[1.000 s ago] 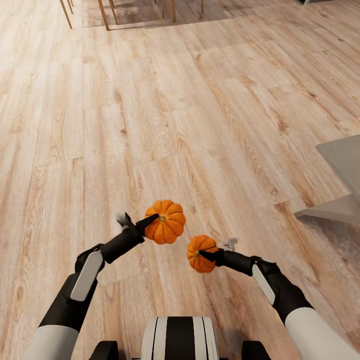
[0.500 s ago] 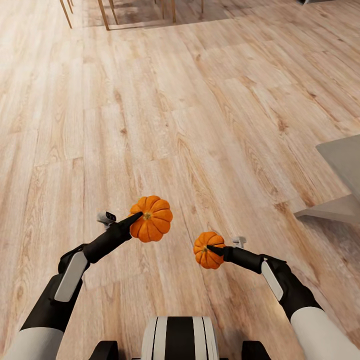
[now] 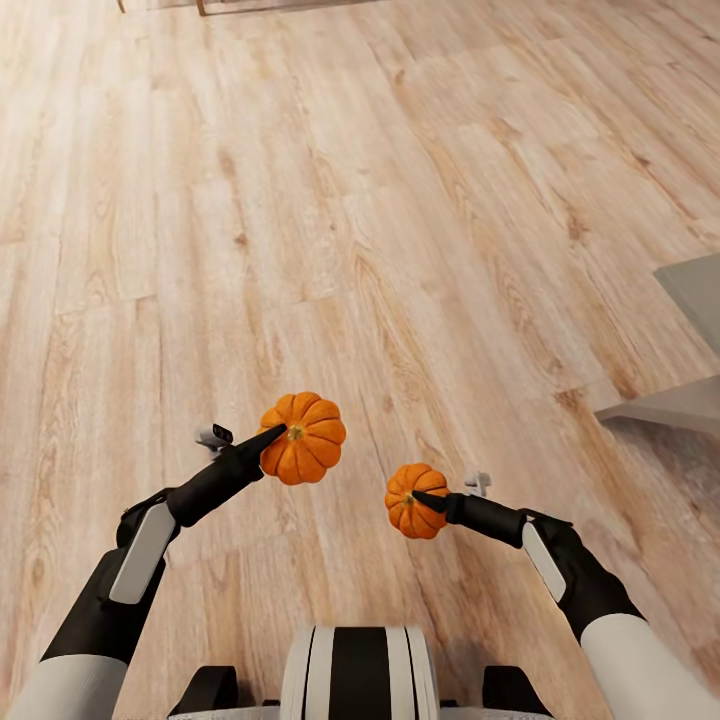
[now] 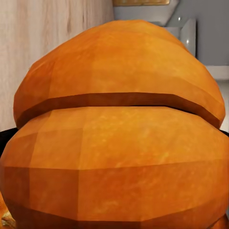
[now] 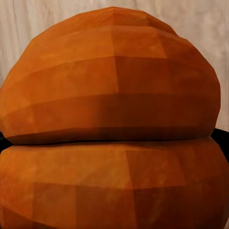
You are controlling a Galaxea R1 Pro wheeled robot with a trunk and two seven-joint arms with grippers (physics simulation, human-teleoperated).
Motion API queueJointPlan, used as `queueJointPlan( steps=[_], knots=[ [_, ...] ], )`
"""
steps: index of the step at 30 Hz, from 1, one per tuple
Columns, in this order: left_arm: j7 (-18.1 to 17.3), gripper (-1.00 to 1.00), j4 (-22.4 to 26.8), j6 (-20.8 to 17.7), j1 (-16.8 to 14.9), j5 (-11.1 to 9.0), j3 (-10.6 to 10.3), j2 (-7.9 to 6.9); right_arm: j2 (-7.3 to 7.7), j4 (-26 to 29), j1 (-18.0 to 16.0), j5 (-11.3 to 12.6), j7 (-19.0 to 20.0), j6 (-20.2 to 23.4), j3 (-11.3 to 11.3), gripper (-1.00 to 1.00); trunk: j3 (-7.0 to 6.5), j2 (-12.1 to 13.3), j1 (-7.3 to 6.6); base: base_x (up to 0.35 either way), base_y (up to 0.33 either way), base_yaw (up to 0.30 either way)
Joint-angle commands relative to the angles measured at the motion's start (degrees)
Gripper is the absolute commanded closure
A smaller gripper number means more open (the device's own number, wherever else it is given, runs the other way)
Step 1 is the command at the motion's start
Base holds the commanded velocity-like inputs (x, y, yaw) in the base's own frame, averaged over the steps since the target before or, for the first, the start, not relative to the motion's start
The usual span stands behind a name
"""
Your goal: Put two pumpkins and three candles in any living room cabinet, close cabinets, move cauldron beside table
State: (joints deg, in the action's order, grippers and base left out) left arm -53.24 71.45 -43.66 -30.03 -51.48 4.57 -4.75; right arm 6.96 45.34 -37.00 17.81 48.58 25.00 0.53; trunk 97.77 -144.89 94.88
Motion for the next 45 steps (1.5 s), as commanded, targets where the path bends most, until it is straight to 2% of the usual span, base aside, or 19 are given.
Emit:
queueJointPlan(
  steps=[1,5,17,37,45],
  knots=[
    [-0.11,1.0,0.01,-0.11,-0.01,-0.17,0.0,0.0,0.01,0.01,-0.01,0.16,0.02,0.05,0.01,1.0,0.23,-0.02,0.02,0.0,0.0,0.0],
    [-0.11,1.0,0.01,-0.11,0.01,-0.19,0.0,0.0,-0.02,0.09,-0.01,0.13,0.02,0.05,0.0,1.0,1.11,-0.07,0.12,0.0,0.0,0.0],
    [-0.29,1.0,-0.14,-0.05,0.02,-0.46,-0.08,0.19,0.01,0.36,-0.01,0.21,0.89,0.05,0.0,1.0,1.11,-0.07,0.12,0.0,0.0,0.0],
    [-0.3,1.0,1.53,-1.02,-0.1,-0.51,-0.01,0.01,-0.38,0.28,-0.01,0.21,0.79,0.05,-0.09,1.0,-3.32,0.2,-0.39,0.0,0.0,0.004],
    [-0.35,1.0,4.82,-3.9,-0.12,-0.88,0.26,-0.09,-0.46,0.28,-0.01,0.21,0.56,0.14,-0.01,1.0,-5.09,0.31,-0.6,0.0,0.0,0.242]
  ],
)
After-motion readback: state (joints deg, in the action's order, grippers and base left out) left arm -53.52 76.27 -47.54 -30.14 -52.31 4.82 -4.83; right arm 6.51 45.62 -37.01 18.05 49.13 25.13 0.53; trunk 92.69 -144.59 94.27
